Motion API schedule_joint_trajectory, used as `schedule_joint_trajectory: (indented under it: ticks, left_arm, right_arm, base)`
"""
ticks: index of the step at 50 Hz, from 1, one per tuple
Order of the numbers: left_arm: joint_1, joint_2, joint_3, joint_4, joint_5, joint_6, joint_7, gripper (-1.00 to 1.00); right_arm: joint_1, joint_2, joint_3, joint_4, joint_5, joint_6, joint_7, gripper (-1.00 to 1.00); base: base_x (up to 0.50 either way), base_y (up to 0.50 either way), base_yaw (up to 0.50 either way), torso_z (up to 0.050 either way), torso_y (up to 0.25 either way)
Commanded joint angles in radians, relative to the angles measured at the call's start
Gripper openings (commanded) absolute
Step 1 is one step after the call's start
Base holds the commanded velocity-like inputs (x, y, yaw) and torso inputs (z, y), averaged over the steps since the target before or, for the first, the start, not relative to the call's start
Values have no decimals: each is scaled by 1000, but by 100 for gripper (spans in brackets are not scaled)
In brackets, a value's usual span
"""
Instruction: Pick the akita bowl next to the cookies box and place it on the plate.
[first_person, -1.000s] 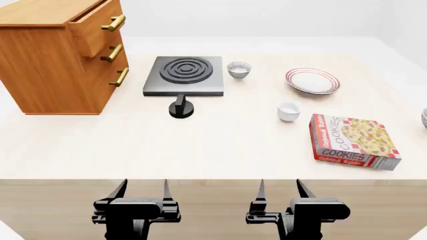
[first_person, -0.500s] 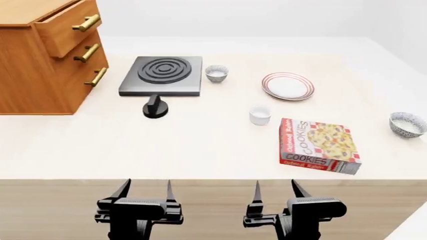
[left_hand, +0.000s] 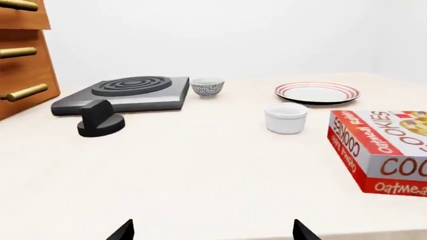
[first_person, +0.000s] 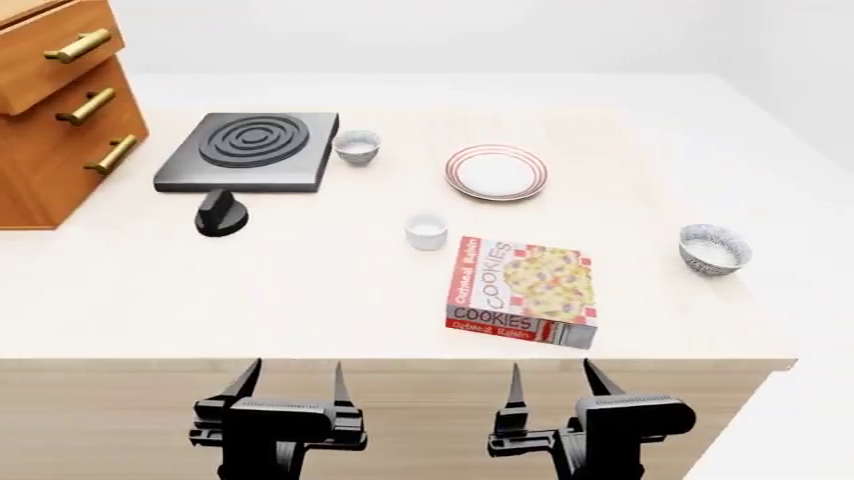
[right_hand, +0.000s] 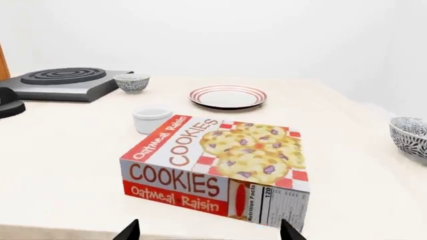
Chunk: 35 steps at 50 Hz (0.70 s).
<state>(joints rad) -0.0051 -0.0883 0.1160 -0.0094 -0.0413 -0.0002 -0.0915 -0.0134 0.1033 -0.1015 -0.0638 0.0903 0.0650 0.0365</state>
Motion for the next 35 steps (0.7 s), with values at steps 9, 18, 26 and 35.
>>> schedule_joint_trajectory:
  ticks: [9, 18, 26, 35]
  left_arm:
    - [-78, -75, -23, 284, -91, -362, -11, 100]
    - [-285, -151, -78, 492, -156, -744, -21, 100]
    - [-274, -143, -80, 439, -155, -679, -19, 100]
    - [-276, -150, -73, 435, -150, -670, -25, 100]
  right_arm:
    - [156, 69, 36, -264, 169, 456, 22, 100]
    - [446, 112, 70, -357, 259, 807, 63, 100]
    - [447, 114, 71, -320, 249, 772, 65, 100]
    - [448, 119, 66, -301, 253, 762, 59, 100]
  base:
    - [0, -143, 0, 0, 0]
    - [109, 0, 0, 0, 0]
    - [500, 0, 0, 0, 0]
    - [500, 0, 0, 0, 0]
